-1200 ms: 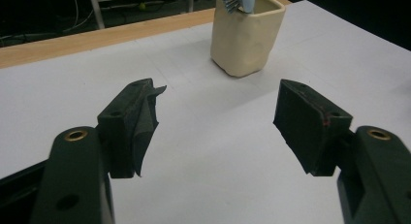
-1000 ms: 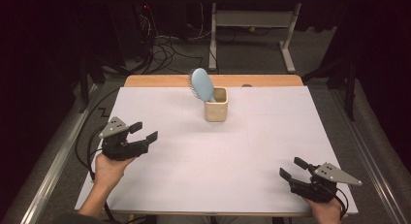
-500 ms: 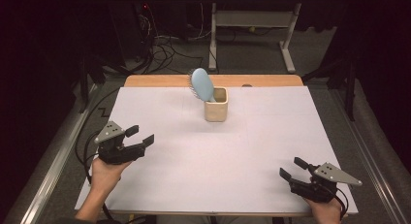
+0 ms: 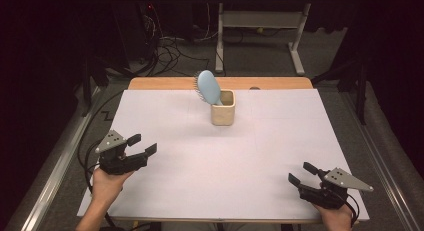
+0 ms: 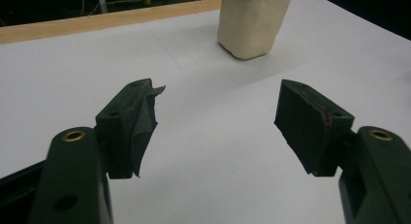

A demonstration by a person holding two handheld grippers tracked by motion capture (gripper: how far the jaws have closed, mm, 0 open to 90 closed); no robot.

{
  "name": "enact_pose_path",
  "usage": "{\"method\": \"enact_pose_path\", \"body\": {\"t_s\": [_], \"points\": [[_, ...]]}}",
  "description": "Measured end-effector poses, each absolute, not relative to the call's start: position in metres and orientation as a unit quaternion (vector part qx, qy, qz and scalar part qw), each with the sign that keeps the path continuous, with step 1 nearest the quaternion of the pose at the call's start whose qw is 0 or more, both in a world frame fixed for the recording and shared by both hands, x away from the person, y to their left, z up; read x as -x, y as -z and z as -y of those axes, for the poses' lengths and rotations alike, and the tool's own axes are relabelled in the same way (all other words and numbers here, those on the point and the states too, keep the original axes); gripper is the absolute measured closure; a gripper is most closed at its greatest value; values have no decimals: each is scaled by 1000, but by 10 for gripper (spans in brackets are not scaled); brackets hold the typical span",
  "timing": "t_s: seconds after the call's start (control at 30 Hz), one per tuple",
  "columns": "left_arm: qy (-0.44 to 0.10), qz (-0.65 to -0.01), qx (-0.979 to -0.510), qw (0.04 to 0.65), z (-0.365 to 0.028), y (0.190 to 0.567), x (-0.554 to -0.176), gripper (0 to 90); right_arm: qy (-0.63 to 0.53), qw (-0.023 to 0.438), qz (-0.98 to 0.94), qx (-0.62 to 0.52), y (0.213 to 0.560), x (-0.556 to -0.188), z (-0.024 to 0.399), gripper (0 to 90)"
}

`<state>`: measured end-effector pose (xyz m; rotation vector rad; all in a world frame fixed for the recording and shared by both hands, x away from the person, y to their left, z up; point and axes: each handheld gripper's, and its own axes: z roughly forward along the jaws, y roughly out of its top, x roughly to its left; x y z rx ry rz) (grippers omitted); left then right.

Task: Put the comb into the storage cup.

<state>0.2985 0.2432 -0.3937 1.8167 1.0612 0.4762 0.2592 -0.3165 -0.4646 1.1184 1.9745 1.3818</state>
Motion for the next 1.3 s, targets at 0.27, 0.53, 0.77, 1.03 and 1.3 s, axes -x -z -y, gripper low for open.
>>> {"method": "enact_pose_path", "body": {"t_s": [0.27,0.53,0.77,1.03,1.3], "points": [[-196,-435,-745,466,-244,400,-297,310,-505,240,-721,-409,465,-259,316,298],[-193,-439,-744,466,-246,406,-293,309,-505,239,-721,-409,465,-259,316,299],[-190,-441,-743,466,-248,411,-288,307,-505,240,-721,-409,465,-259,316,299],[-189,-446,-739,469,-249,416,-284,307,-505,240,-722,-408,465,-259,316,299],[-188,-447,-738,470,-249,420,-280,307,-505,240,-721,-409,465,-259,316,299]]}}
